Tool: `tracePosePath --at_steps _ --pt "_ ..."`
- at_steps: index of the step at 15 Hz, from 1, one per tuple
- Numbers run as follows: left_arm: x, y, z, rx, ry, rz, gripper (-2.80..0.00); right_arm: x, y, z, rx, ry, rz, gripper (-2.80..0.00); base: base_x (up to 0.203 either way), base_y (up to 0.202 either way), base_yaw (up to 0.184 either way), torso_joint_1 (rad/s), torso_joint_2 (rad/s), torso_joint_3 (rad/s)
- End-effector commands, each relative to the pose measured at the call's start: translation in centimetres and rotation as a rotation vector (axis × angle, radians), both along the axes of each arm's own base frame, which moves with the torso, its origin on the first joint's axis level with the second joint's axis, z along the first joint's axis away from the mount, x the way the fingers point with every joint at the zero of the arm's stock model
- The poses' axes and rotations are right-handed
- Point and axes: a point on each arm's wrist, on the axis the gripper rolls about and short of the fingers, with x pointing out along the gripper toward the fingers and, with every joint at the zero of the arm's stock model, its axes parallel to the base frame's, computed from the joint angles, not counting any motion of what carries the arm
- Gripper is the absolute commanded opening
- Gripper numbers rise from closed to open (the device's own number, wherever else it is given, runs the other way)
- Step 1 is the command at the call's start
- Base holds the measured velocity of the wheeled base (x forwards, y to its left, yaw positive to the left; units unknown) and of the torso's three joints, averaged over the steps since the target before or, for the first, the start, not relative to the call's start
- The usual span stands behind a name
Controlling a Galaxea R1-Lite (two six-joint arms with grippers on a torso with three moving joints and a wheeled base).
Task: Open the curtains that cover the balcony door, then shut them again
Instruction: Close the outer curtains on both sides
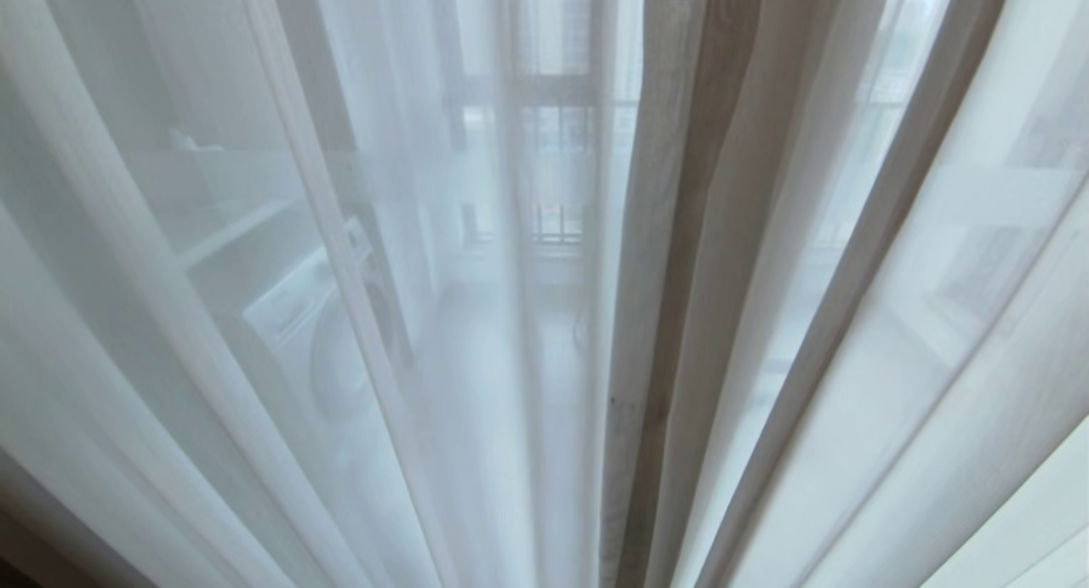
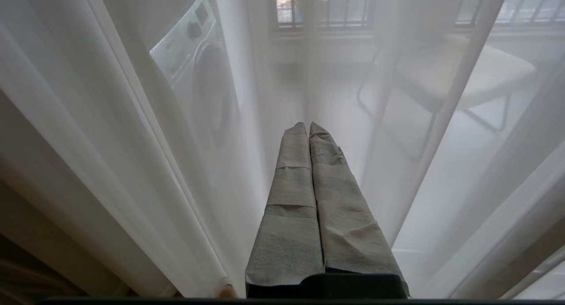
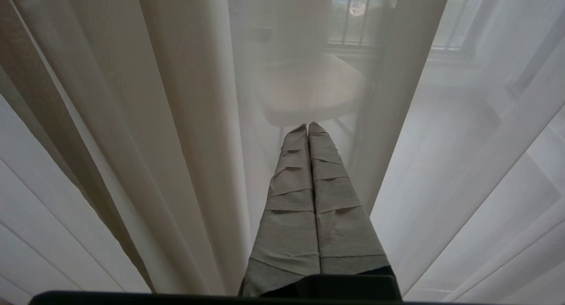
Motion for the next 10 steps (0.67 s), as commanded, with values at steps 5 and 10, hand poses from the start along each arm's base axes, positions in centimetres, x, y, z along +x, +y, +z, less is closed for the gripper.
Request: tracePosePath --at_steps 5,10 --pt "-0.01 0.0 -0.02 0.001 0.0 0.001 -2.8 0.0 0.0 0.0 -0.001 0.0 0.001 -2.8 0.0 0.193 -0.02 0.0 0.0 0.002" --pt "-0.01 0.0 -0.02 0.001 0.0 0.001 -2.8 0.0 0.0 0.0 -0.001 0.0 0.001 -2.8 0.0 0.192 0.001 0.001 0.0 0.001"
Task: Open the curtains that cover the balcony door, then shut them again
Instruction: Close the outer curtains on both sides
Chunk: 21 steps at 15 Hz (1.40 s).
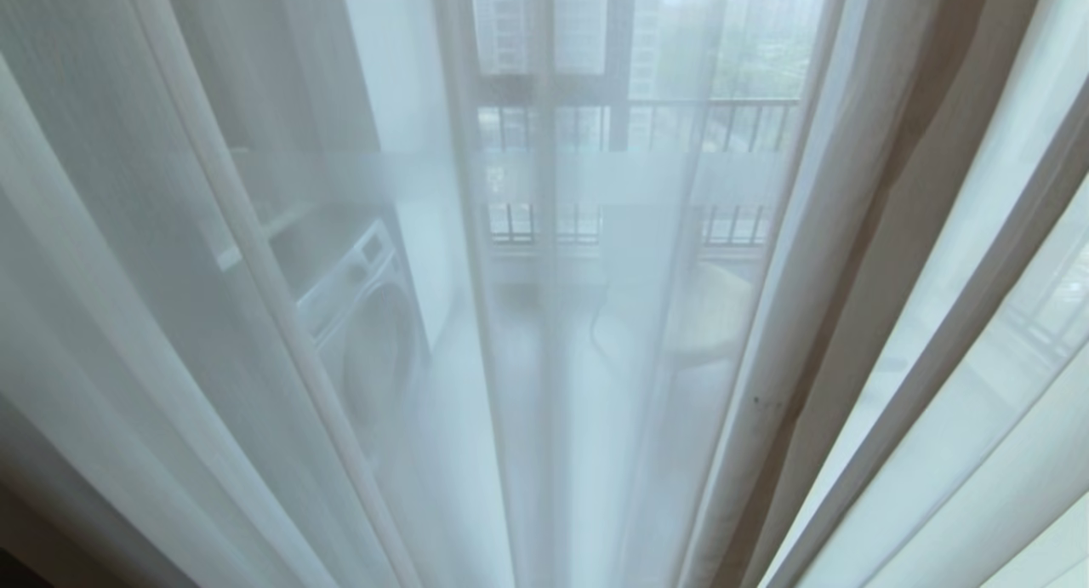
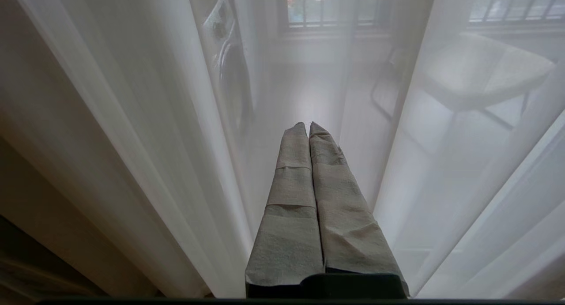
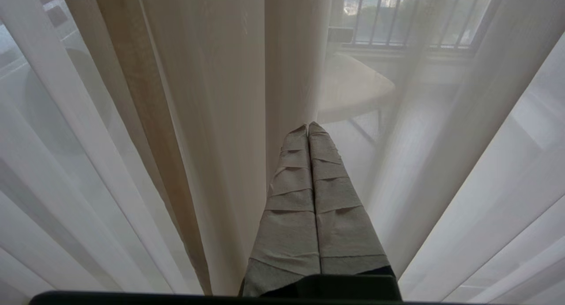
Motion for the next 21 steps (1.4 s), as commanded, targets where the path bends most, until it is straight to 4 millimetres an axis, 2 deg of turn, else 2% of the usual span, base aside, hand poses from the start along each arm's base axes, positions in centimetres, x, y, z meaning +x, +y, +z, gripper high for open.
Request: tracePosePath --at_steps 1,21 --pt "-0.01 0.0 -0.01 0.001 0.0 0.001 -2.8 0.0 0.0 0.0 -0.001 0.0 0.001 -2.8 0.0 0.188 0.0 0.004 0.0 0.004" --pt "-0.01 0.0 -0.01 0.001 0.0 0.001 -2.8 0.0 0.0 0.0 -0.001 0.0 0.001 -2.8 0.0 0.194 0.001 0.003 0.0 0.003"
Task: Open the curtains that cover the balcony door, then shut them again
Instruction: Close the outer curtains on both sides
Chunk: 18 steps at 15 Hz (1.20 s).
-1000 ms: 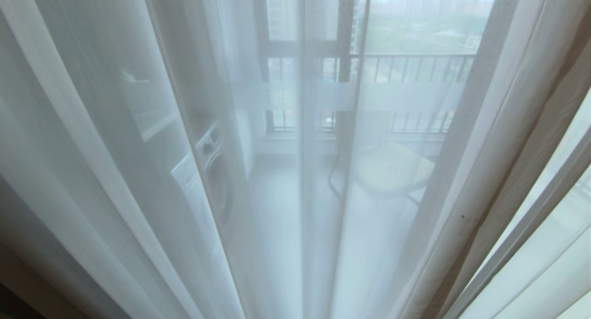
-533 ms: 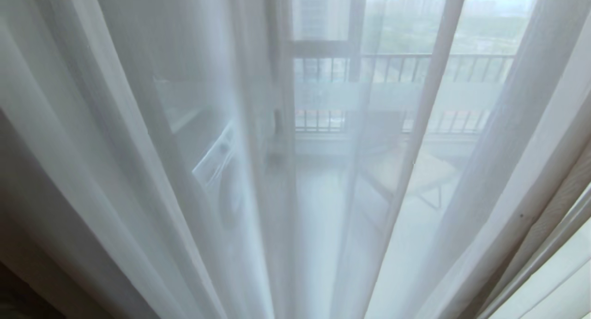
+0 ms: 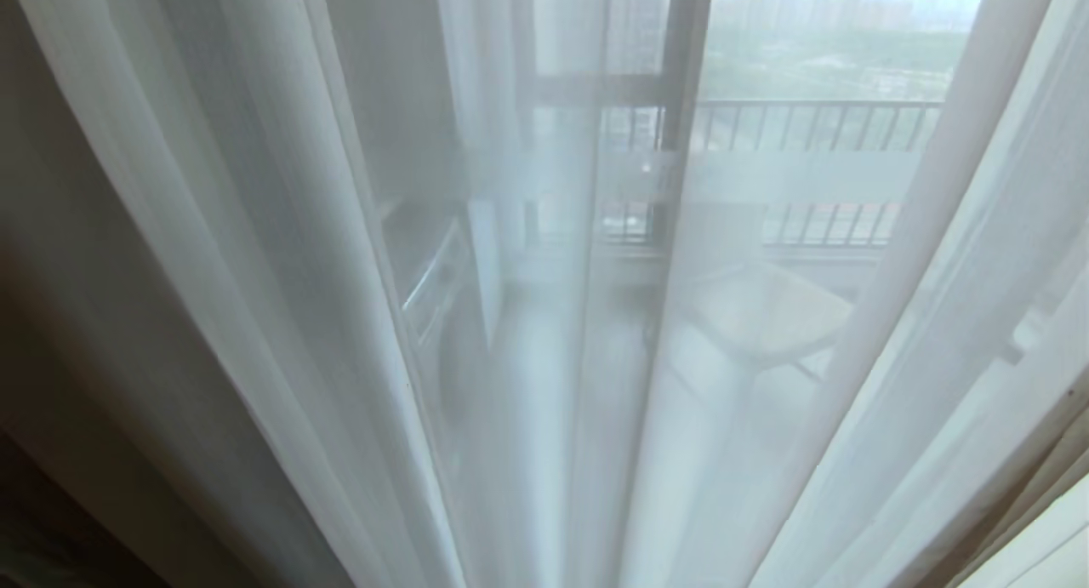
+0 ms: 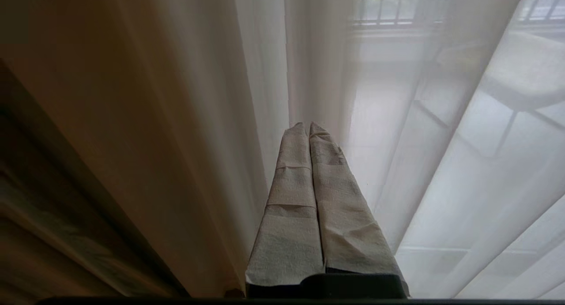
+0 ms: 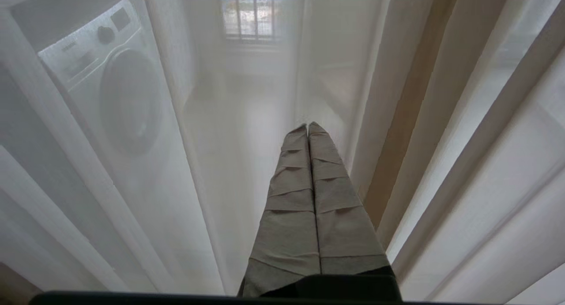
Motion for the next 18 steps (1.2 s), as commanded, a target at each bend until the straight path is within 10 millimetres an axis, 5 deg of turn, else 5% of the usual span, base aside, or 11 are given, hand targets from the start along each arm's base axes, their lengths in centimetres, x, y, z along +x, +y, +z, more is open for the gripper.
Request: tracePosePath --at_steps 1,8,18 --pt "-0.01 0.0 -0.01 0.001 0.0 0.001 -2.8 0.0 0.0 0.0 0.0 0.0 0.001 -2.8 0.0 0.19 0.001 0.007 0.01 0.002" --pt "-0.01 0.0 -0.01 0.001 0.0 0.001 -2.8 0.0 0.0 0.0 0.0 0.0 0.001 -2.8 0.0 0.163 0.001 0.001 0.0 0.001" --pt "-0.02 0.0 -0.01 0.001 -0.002 0.001 -2.8 0.0 0.0 0.0 0.0 0.0 0.001 -2.8 0.0 0.0 0.0 0.0 0.0 0.0"
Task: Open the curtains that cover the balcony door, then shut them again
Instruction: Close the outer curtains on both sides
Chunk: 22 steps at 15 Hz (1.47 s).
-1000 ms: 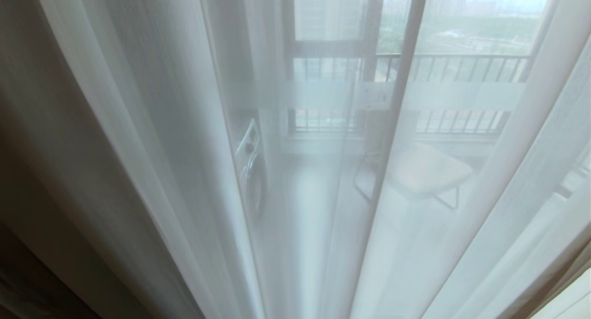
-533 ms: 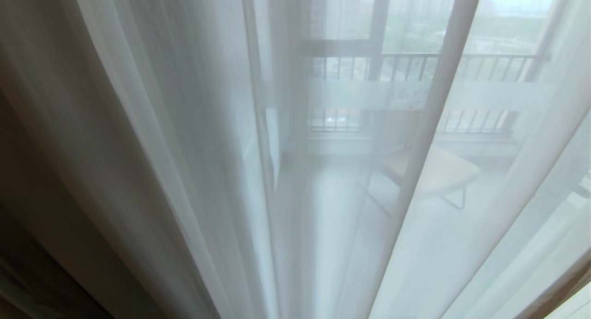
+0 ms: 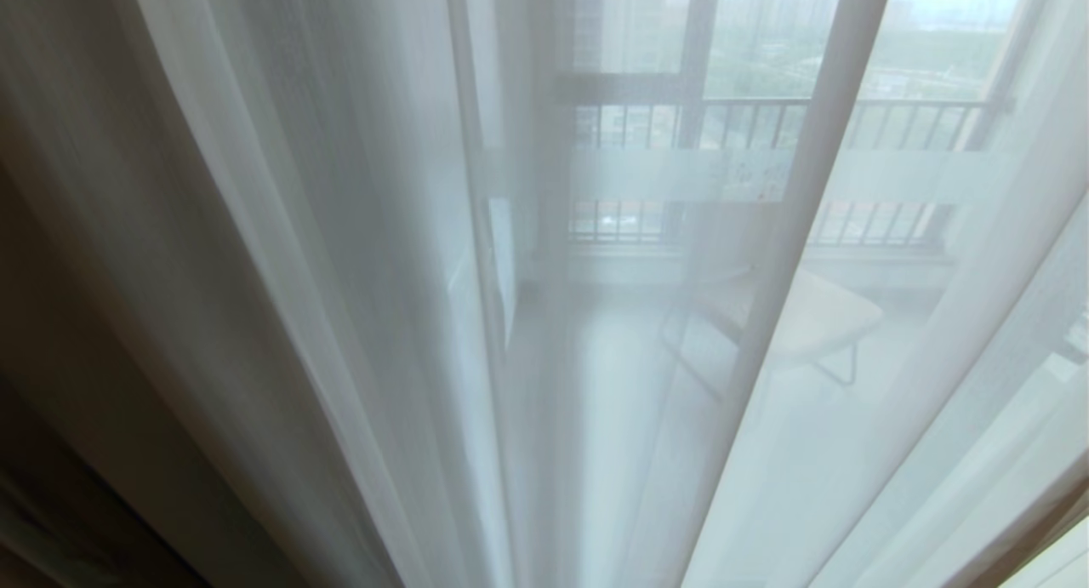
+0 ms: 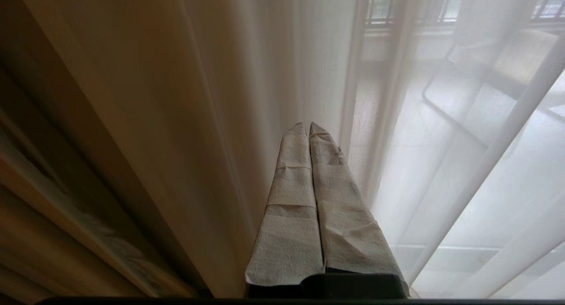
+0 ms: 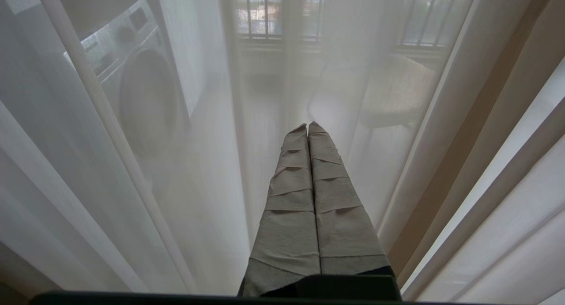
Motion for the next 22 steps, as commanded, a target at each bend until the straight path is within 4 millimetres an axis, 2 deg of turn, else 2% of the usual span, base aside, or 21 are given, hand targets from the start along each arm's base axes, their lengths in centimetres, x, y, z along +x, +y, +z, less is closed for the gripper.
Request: tracePosePath --at_steps 1,15,16,18,22 --pt "0.0 0.0 0.0 0.0 0.0 0.002 -2.8 0.0 0.0 0.0 0.0 0.0 0.001 -2.8 0.0 0.0 0.0 0.0 0.0 0.0" --pt "0.0 0.0 0.0 -0.015 -0.003 0.005 -2.8 0.0 0.0 0.0 0.0 0.0 0.001 -2.8 0.0 0.0 0.0 0.0 0.0 0.0" --pt "-0.1 0.0 0.4 -0.013 -0.015 0.003 -2.8 0.0 0.0 0.0 0.0 0.0 0.001 -2.8 0.0 0.0 0.0 0.0 0.0 0.0" --pt "-0.3 0.0 2.5 -0.009 -0.034 0.004 -2.8 0.0 0.0 0.0 0.0 0.0 0.001 -2.8 0.0 0.0 0.0 0.0 0.0 0.0" --pt "0.0 0.2 8.6 -0.009 -0.067 0.069 -2.8 0.0 0.0 0.0 0.0 0.0 0.001 -2.8 0.0 0.0 0.0 0.0 0.0 0.0"
